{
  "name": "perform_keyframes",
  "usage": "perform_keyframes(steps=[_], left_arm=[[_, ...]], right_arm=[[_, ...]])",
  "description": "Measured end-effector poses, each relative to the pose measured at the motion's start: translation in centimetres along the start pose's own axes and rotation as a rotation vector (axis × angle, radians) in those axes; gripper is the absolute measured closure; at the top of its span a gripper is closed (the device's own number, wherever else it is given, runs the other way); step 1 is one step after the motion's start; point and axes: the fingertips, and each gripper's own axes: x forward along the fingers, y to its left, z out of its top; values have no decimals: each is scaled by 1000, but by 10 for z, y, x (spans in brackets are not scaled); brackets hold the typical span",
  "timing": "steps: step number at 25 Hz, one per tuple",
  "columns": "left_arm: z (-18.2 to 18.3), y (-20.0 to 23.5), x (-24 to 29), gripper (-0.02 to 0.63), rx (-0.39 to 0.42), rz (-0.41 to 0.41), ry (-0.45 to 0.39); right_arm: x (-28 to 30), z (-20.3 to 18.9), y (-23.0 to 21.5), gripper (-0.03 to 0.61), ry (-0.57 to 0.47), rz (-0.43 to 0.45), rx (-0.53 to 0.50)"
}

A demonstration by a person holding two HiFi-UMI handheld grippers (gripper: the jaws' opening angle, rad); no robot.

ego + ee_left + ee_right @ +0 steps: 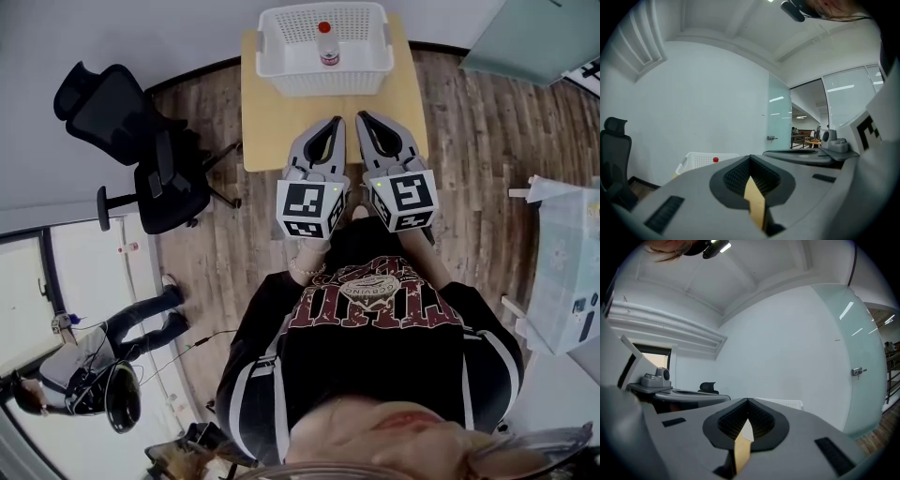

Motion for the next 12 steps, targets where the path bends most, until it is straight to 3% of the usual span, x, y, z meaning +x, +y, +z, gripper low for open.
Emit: perform_keyframes(steps=[12], left_arm=[[5,19,27,574,9,-29,-1]], right_arm=[[27,3,-17,561,-11,-40,7]])
